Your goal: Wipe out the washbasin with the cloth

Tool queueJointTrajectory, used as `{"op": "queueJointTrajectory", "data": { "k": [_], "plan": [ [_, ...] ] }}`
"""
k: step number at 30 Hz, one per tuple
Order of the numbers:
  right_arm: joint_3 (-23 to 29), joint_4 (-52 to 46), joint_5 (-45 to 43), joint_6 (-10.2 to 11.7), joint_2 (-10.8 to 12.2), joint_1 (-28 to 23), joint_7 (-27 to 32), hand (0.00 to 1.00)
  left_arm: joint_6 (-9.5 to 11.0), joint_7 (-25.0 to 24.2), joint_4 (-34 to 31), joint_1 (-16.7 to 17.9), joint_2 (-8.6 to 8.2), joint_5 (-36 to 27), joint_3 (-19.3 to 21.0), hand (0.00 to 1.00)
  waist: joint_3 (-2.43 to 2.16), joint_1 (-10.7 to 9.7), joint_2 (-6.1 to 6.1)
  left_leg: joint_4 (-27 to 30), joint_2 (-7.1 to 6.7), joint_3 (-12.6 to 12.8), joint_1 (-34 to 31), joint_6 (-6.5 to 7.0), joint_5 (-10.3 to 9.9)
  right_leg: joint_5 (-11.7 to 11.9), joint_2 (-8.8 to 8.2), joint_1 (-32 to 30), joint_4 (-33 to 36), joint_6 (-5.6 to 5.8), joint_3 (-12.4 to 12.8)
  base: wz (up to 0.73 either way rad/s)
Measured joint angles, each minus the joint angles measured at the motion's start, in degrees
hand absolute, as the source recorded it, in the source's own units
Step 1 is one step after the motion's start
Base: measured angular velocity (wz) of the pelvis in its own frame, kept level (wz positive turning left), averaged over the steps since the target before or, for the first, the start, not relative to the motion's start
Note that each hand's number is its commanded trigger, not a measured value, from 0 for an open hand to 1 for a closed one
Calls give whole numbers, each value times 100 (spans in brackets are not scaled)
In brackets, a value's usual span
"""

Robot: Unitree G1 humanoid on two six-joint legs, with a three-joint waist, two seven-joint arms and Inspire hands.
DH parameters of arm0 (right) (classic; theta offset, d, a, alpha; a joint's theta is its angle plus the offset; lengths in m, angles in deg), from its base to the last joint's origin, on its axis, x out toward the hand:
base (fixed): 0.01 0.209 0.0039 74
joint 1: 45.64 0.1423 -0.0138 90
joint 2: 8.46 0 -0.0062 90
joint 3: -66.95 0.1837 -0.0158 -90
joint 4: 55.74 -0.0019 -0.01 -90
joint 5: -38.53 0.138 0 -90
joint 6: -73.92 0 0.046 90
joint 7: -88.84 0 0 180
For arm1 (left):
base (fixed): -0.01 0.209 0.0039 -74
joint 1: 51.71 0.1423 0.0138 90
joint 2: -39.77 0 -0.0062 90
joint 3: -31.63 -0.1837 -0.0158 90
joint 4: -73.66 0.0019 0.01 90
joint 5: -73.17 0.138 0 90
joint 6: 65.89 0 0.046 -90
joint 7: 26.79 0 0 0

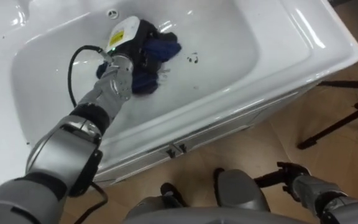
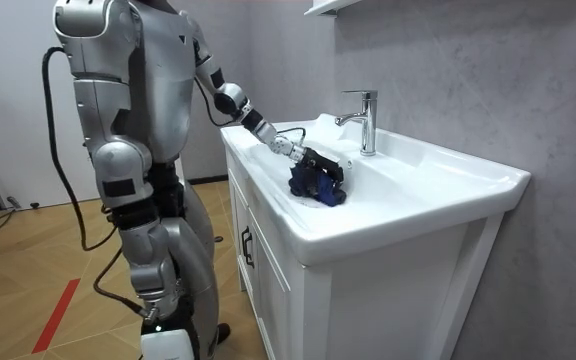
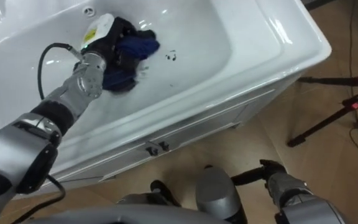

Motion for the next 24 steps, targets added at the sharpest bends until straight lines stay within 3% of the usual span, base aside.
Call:
{"op": "queueJointTrajectory", "data": {
  "k": [4,9,11,18,19,21,22,24],
  "plan": [
    [82,14,-175,-109,-20,-55,-11,0,-55,179,86,101,161,337,2,100,-27,108,52,-34,-7,-5,22,-12,25,-25,-6,-48,62,-20,-1,0],
    [90,-25,-219,-105,-18,-59,-34,0,-55,487,82,294,181,477,5,100,-45,262,64,-186,-14,69,90,-44,123,-1,18,-29,38,-56,36,-5],
    [160,-26,-221,-76,-19,-67,-8,0,-54,579,80,363,191,514,87,100,-91,381,67,-274,-7,113,142,-69,169,17,42,-28,-2,-82,79,-9],
    [262,-32,-611,-98,-22,-74,42,0,-178,672,81,706,353,725,399,100,-144,574,18,-306,-7,81,305,-100,207,-13,49,142,-33,-117,62,-1],
    [318,-32,-759,-103,-19,-89,42,0,-192,671,81,806,378,724,462,100,-205,576,11,-309,-7,72,323,-102,207,-20,48,160,-49,-120,31,13],
    [396,-24,-846,-119,-24,-117,64,0,-212,649,81,884,427,706,463,100,-226,571,-18,-314,-7,5,388,-108,210,-20,48,269,-117,-122,-36,15],
    [461,-20,-913,-129,-29,-138,83,0,-226,621,81,901,453,698,467,100,-285,587,13,-315,-8,-28,398,-111,212,-23,48,302,-131,-126,-68,12],
    [505,-5,-1005,-134,-66,-177,95,0,-240,548,80,905,458,701,528,100,-282,682,3,-335,-11,-61,458,-118,216,-23,49,350,-140,-126,-77,3]
  ]
}}
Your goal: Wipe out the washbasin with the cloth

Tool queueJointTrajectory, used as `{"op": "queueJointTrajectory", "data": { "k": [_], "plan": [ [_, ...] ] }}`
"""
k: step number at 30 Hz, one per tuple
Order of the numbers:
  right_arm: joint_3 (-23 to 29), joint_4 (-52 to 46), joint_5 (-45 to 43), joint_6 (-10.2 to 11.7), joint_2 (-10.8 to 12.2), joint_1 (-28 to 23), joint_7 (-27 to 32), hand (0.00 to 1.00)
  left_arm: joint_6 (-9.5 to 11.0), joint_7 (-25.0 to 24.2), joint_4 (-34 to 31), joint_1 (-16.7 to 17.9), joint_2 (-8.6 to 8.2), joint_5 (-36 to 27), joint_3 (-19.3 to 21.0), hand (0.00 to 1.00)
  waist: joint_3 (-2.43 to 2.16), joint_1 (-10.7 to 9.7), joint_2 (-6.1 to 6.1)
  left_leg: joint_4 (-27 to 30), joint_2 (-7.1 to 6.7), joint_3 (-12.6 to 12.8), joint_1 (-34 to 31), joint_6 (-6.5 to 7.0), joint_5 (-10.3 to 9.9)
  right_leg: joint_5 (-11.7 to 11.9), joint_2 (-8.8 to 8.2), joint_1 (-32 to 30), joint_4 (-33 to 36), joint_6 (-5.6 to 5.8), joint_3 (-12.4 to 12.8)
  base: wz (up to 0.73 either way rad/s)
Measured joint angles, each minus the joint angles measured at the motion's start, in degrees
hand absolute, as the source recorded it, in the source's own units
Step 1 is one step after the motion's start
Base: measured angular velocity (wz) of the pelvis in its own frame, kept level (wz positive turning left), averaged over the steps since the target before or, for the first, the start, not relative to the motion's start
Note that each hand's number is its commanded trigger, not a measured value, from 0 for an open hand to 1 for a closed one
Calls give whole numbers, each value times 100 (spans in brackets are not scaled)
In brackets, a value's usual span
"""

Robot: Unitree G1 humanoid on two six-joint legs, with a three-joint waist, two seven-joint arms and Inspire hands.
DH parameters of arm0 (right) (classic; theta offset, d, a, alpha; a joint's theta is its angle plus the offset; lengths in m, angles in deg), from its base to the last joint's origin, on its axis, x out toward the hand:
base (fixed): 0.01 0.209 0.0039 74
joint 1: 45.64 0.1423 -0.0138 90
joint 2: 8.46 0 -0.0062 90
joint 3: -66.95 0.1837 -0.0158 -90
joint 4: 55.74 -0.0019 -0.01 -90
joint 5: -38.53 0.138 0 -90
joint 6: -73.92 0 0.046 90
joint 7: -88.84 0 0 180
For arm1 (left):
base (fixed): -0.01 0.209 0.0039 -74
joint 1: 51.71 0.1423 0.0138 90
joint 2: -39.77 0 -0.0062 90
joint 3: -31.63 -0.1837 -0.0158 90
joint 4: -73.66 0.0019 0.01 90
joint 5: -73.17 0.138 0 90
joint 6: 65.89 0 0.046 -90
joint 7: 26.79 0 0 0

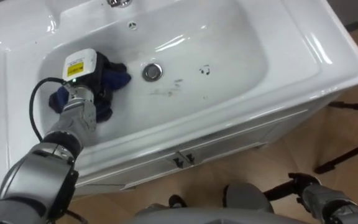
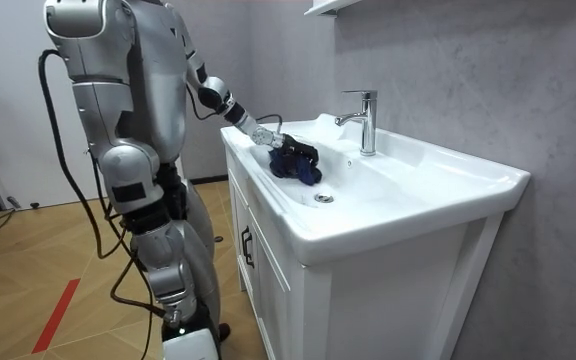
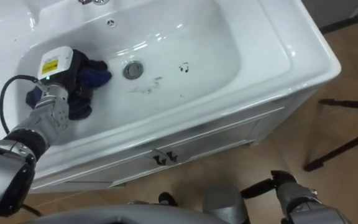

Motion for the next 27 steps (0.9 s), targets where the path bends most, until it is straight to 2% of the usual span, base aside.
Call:
{"op": "queueJointTrajectory", "data": {
  "k": [1,2,6,11,15,21,24,27],
  "plan": [
    [84,-3,-26,-34,-20,-14,2,0,-9,-37,0,17,1,1,72,100,-13,22,20,-19,-8,-22,36,-5,3,-4,-2,34,0,-2,-11,3],
    [116,-1,-36,-84,-32,-23,7,0,-33,-59,0,36,1,14,143,100,-9,25,14,-19,-10,-57,63,-7,4,-6,-2,71,-3,-3,-24,5],
    [153,-16,-40,-111,-54,-71,9,0,-76,-126,-4,75,9,20,202,100,-25,41,64,-33,-3,-103,86,-19,12,5,18,113,-52,-8,-20,-2],
    [243,-23,-29,-110,-89,-182,79,0,-79,-144,-114,230,9,25,255,100,-16,40,135,-37,-5,-116,140,-21,12,4,20,175,-77,-12,-16,0],
    [248,-33,81,-112,-109,-245,119,0,-98,-129,-208,455,4,-37,254,100,6,44,137,-166,-18,-110,308,-51,29,0,32,293,-125,-19,8,-5],
    [255,-33,468,-28,-101,-323,103,0,-114,-150,-267,680,-74,-211,258,100,-1,38,170,-249,-27,-117,524,-69,40,-3,48,535,-256,-34,11,-1],
    [322,-20,459,14,-108,-366,43,0,-195,-156,-266,719,-109,-242,255,100,6,13,158,-333,-46,-120,634,-92,54,-29,46,608,-271,-47,22,-3],
    [372,18,488,11,-115,-414,-30,0,-416,-166,-370,702,-233,-288,252,100,6,4,150,-360,-62,-152,641,-104,62,-47,43,623,-272,-39,7,6]
  ]
}}
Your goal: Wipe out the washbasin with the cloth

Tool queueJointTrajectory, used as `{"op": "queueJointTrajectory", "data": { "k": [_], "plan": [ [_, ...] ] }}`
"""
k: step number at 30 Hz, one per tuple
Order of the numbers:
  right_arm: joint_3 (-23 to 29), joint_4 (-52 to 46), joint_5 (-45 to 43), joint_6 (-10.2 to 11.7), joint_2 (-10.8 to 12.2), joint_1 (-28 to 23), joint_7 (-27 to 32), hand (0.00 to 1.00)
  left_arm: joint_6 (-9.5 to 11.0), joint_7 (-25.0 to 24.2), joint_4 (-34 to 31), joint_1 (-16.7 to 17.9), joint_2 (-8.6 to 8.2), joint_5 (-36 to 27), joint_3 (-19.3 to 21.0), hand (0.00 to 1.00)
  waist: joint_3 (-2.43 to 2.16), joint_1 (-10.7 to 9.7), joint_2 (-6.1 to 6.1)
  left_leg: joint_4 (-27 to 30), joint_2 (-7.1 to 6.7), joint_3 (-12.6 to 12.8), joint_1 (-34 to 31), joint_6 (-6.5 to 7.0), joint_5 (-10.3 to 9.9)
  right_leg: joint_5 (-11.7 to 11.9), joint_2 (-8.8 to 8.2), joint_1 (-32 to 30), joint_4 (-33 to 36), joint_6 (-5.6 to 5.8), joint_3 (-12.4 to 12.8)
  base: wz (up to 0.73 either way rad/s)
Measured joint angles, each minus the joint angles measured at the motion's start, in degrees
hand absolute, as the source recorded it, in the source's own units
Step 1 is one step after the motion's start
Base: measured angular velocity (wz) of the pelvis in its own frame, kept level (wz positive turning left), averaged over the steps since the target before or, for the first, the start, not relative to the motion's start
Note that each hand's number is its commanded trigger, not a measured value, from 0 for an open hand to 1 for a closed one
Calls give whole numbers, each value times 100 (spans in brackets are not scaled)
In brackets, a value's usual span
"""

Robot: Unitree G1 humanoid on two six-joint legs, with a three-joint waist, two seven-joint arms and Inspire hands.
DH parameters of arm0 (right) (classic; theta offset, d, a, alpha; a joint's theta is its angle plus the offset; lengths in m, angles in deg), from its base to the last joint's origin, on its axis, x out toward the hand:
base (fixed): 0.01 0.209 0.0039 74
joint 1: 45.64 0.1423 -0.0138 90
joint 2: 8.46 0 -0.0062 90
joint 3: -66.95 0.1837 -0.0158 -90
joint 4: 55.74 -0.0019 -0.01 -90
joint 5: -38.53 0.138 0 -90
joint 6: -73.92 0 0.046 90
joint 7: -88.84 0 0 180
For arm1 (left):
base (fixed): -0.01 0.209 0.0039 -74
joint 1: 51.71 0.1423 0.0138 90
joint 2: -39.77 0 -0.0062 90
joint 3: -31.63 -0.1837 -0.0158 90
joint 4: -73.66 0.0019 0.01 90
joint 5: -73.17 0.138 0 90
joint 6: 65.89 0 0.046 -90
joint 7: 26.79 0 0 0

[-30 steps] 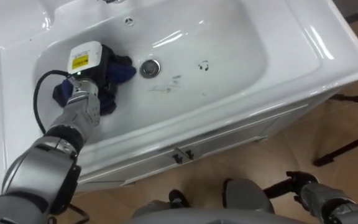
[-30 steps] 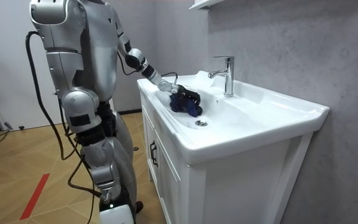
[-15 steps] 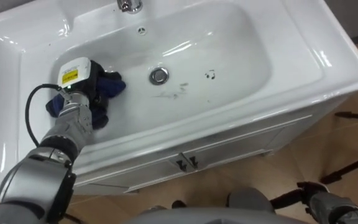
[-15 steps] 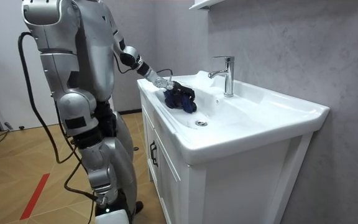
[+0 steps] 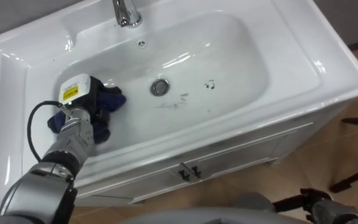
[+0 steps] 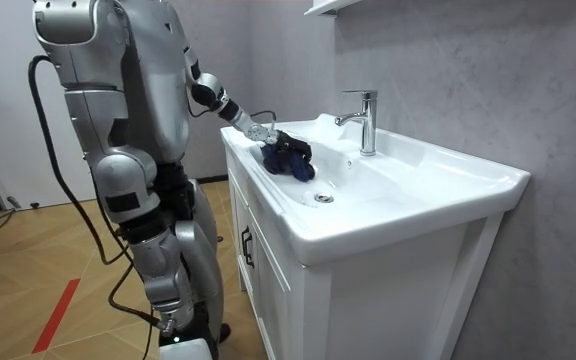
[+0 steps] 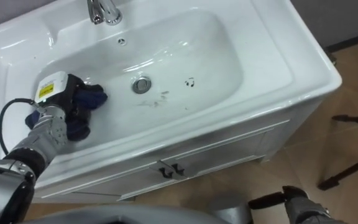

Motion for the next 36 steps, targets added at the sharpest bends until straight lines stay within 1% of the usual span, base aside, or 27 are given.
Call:
{"op": "queueJointTrajectory", "data": {
  "k": [1,2,3,4,6,7,8,10,12,14,15,16,18,20,23,25,26,28,31,33,34,36],
  "plan": [
    [-1,1,-16,-4,13,-20,2,0,-96,-33,-70,-24,-53,-2,1,100,3,-1,-6,0,-4,11,-1,0,0,-1,-7,5,-4,2,-13,4],
    [2,2,-42,-5,23,-26,10,0,-136,-83,-85,-31,-102,-5,1,100,7,-11,-17,-4,-11,23,0,0,0,-3,-14,10,-7,6,-23,5],
    [0,3,-44,-7,26,-27,11,0,-157,-103,-86,-42,-128,-34,-7,100,10,-17,-21,-11,-16,22,4,0,0,-5,-19,17,-10,10,-35,5],
    [0,3,-43,-8,29,-31,20,0,-184,-132,-98,-60,-187,-139,-15,100,24,-31,-41,-49,-34,22,44,0,2,-16,-30,42,-8,24,-44,4],
    [-23,-3,-75,-49,30,-69,32,0,-200,-140,-139,-45,-286,-246,-24,100,19,-33,-102,-60,-61,21,87,0,1,-56,-63,68,12,44,-45,2],
    [-25,-3,-164,-84,39,-80,58,0,-257,-139,-188,-75,-416,-368,-9,100,28,-29,-145,-60,-72,21,86,1,1,-64,-70,69,11,59,-47,3],
    [-25,-1,-220,-109,51,-85,82,0,-276,-137,-202,-99,-447,-433,-4,100,34,-19,-170,-62,-78,13,83,1,2,-64,-73,69,9,65,-47,6],
    [-43,-10,-285,-204,108,-119,171,0,-293,-137,-278,-132,-648,-703,-76,100,20,-25,-267,-71,-109,-23,86,3,2,-69,-89,82,4,88,-36,6],
    [-42,-32,-280,-248,141,-121,250,0,-293,-135,-364,-126,-739,-966,-212,100,22,-56,-303,-89,-130,-22,90,3,2,-57,-101,93,-14,111,-31,5],
    [-28,-47,-215,-249,218,-114,385,0,-292,-122,-386,-152,-872,-1372,-346,100,25,-161,-325,-88,-140,-30,95,5,3,-18,-97,180,-136,148,-43,11],
    [-23,-48,-208,-249,239,-103,399,0,-292,-121,-388,-165,-907,-1421,-350,100,24,-160,-327,-88,-141,-29,93,5,3,-6,-97,179,-150,151,-33,0],
    [-24,-67,-185,-245,271,-79,404,0,-293,-121,-381,-217,-972,-1594,-393,100,24,-163,-325,-88,-142,-28,87,5,3,20,-94,180,-186,156,-18,-9],
    [-28,-81,-97,-248,317,-37,402,0,-293,-133,-379,-298,-1012,-1818,-588,100,28,-170,-331,-88,-144,-17,85,5,3,32,-94,175,-202,163,4,-6],
    [-26,-119,-38,-246,390,-5,377,0,-300,-182,-379,-373,-1071,-2101,-742,100,29,-247,-333,-91,-144,16,84,5,3,35,-94,178,-211,167,11,0],
    [-15,-252,-39,-238,426,-11,363,0,-329,-247,-518,-376,-1094,-2429,-860,100,32,-407,-326,-98,-139,43,78,5,3,46,-89,186,-248,166,13,0],
    [-19,-291,-36,-226,406,-9,318,0,-453,-372,-718,-430,-1114,-2598,-1113,100,47,-576,-300,-90,-136,53,65,5,3,85,-84,212,-322,174,25,0],
    [-24,-294,-36,-226,401,-4,312,0,-469,-395,-760,-449,-1119,-2633,-1196,100,54,-630,-288,-82,-139,58,54,6,2,84,-89,211,-323,176,21,0],
    [-20,-302,-79,-228,362,-2,268,0,-455,-534,-847,-574,-1192,-2871,-1372,100,78,-751,-206,-67,-139,108,24,16,-6,89,-95,176,-328,185,35,-2],
    [-16,-288,-81,-236,293,-21,186,0,-463,-799,-972,-655,-1260,-3220,-1499,100,79,-931,-130,-59,-135,218,58,16,-6,94,-108,198,-315,182,38,-5],
    [-28,-270,-222,-245,245,-65,125,0,-475,-925,-987,-732,-1313,-3498,-1528,100,84,-983,-113,-57,-134,215,94,16,-6,89,-105,218,-318,174,80,-8],
    [-83,-265,-298,-247,215,-119,105,0,-485,-985,-1033,-773,-1315,-3689,-1617,100,81,-1047,-97,-49,-133,212,89,16,-7,81,-103,224,-324,171,82,0],
    [-192,-224,-373,-297,164,-154,67,0,-527,-1071,-1141,-867,-1313,-4012,-1784,100,98,-1091,-63,-48,-136,210,82,16,-8,76,-103,223,-328,175,87,2]
  ]
}}
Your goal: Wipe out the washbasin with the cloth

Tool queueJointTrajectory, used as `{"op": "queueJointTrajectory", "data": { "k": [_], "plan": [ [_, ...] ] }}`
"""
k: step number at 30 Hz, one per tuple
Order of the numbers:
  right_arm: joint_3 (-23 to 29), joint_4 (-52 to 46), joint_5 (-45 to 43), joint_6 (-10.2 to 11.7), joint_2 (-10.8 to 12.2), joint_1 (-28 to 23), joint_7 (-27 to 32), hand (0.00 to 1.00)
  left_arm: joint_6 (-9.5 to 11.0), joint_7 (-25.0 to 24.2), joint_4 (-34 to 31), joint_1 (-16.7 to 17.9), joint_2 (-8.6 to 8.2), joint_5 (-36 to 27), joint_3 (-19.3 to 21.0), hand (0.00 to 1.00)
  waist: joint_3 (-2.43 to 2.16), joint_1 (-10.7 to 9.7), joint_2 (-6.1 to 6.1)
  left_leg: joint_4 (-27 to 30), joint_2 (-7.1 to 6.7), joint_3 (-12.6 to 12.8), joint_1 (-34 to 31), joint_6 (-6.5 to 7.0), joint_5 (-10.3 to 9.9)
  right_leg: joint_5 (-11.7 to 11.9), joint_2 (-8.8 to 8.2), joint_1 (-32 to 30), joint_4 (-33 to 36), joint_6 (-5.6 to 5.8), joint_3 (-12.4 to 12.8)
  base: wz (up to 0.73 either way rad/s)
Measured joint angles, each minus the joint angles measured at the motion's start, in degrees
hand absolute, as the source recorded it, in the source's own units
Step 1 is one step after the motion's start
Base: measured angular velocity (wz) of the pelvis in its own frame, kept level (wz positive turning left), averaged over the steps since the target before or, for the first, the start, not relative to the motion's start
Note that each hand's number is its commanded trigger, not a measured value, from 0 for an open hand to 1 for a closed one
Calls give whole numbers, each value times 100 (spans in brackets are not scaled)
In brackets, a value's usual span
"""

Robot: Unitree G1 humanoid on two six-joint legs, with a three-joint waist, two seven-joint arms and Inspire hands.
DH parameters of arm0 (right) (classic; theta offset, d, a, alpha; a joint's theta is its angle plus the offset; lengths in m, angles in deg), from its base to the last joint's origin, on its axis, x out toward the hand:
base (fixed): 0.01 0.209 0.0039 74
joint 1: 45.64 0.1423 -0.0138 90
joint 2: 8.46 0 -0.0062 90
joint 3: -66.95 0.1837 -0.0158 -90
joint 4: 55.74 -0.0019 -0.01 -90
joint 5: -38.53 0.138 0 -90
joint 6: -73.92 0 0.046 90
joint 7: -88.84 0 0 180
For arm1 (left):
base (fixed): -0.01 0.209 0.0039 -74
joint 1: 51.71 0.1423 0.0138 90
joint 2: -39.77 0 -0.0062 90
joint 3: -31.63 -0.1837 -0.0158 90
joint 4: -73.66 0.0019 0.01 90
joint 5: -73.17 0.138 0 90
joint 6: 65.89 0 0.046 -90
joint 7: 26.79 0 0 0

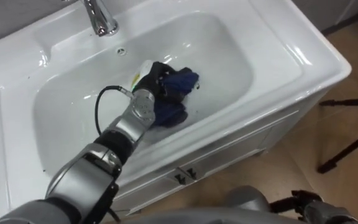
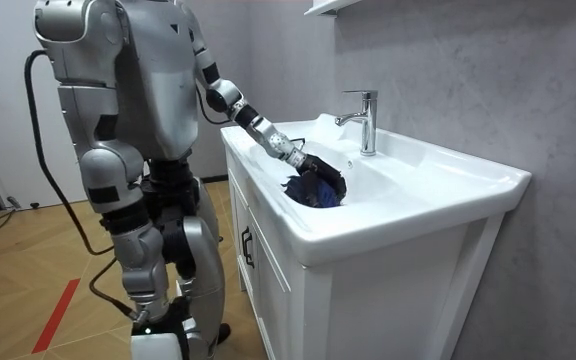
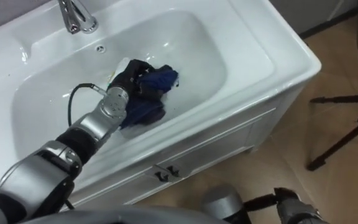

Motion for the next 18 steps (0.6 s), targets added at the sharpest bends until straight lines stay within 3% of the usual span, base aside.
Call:
{"op": "queueJointTrajectory", "data": {
  "k": [5,8,13,18],
  "plan": [
    [8,6,-327,-161,-32,-34,-121,0,-19,-372,-317,-139,-10,-460,-210,100,14,-76,63,2,-3,1,-3,0,-1,-15,3,-14,19,5,54,0],
    [-24,9,-405,-147,-63,-14,-110,0,-86,-494,-598,-161,-3,-518,-280,100,4,-142,145,16,-2,-29,-71,25,-16,-13,3,-32,8,6,-9,14],
    [-103,84,-528,-115,-90,-15,-125,0,-167,-730,-1667,-210,18,-721,-545,100,11,-158,323,65,-9,-137,-132,80,-52,-12,-14,-21,8,11,-95,11],
    [-100,193,-527,-12,-94,-7,-91,0,-167,-860,-2097,-233,46,-839,-532,100,22,-153,359,49,-10,-106,-54,80,-53,-16,-14,58,-3,18,-100,0]
  ]
}}
